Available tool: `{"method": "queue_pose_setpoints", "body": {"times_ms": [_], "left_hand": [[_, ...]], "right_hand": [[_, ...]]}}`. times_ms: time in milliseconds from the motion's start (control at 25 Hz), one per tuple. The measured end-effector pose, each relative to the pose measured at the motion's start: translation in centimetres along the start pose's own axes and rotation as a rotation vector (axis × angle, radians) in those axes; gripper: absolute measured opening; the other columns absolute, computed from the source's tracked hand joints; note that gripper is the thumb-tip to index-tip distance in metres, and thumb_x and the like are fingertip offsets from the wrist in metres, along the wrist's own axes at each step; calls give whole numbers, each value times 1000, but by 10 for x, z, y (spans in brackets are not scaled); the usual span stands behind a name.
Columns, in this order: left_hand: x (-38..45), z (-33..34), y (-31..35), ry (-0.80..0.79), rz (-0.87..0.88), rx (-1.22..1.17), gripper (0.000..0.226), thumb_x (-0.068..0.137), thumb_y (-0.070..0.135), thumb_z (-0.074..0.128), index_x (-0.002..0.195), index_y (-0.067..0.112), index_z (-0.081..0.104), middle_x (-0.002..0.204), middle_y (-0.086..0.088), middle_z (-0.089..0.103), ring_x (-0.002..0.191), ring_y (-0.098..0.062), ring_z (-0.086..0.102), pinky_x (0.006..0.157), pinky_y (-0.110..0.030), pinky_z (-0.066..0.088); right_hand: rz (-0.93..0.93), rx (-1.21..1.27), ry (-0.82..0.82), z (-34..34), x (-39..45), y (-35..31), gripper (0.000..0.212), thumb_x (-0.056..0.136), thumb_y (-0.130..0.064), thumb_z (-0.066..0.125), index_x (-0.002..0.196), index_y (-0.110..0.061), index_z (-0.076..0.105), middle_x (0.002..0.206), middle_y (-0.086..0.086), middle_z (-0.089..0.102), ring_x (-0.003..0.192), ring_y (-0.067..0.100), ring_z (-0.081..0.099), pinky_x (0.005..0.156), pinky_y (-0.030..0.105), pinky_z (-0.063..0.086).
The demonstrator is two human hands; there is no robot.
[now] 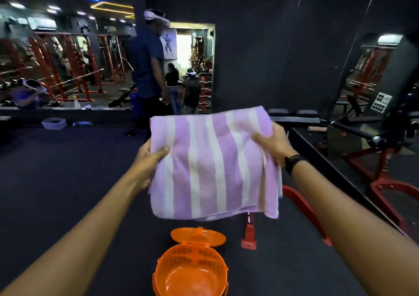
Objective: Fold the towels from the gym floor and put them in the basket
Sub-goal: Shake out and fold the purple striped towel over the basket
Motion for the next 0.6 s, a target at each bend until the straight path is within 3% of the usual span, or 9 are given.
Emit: {"method": "queue_pose_setpoints", "body": {"times_ms": [80,120,240,320,360,400,480,560,600], "left_hand": [[-8,30,14,-48,153,-25,40,91,6,59,129,19,52,110,4,70,100,-16,67,76,-28,57],[-14,50,21,-118,161,-133,42,90,16,63,130,17,50,114,1,68,98,-15,68,75,-27,57],[-24,87,27,-179,-80,-480,51,79,47,60,105,4,68,90,-9,73,72,-16,72,56,-27,57],[-16,79,15,-63,-206,-487,36,79,40,68,88,5,72,85,-13,74,71,-20,72,59,-32,59],[-12,70,5,3,-241,-470,36,77,34,75,96,4,71,96,-17,73,80,-25,73,66,-38,59],[-8,61,-4,76,-252,-486,44,74,29,80,108,4,68,107,-19,70,90,-31,71,75,-44,58],[-7,44,-12,176,-185,-506,51,75,16,78,122,5,61,117,-20,66,104,-34,66,86,-48,55],[-6,39,-13,98,-105,-517,51,78,11,71,126,4,57,120,-19,64,110,-31,63,88,-44,55],[-9,41,-9,24,-92,-547,58,75,15,74,129,4,55,124,-19,62,113,-29,61,90,-44,54]], "right_hand": [[-175,-325,198,8,-16,-51,31,81,-22,62,112,-23,57,108,5,66,96,32,62,75,36,50],[-319,-427,160,23,-31,-80,36,80,-28,59,115,-25,54,109,5,63,95,32,60,74,38,49],[-726,-635,-363,88,-80,-118,55,75,-30,58,130,-27,49,124,5,54,112,31,50,87,44,48],[-743,-626,-659,104,-96,-104,52,80,-14,58,132,-20,54,134,7,53,122,26,47,98,41,42],[-701,-536,-725,103,-96,-95,47,82,-7,57,127,-17,60,133,6,57,121,23,51,98,36,43],[-645,-420,-686,99,-91,-89,40,82,-3,56,118,-17,66,126,2,63,114,18,58,93,32,47],[-557,-235,-396,85,-74,-76,31,81,-3,58,105,-17,70,106,-6,69,93,13,65,79,28,50],[-461,-135,-205,73,-60,-60,42,78,-15,71,118,-20,59,113,-3,61,99,12,60,84,28,48],[-370,-98,-255,74,-55,-47,58,76,-25,77,126,-25,50,121,-3,56,108,9,56,91,26,47]]}}
Point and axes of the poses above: each hand's wrist, its own x-axis towards the middle knuckle, its own z-axis out of the palm, y = z × x, the point moved 5 cm from there along x, towards the middle knuckle
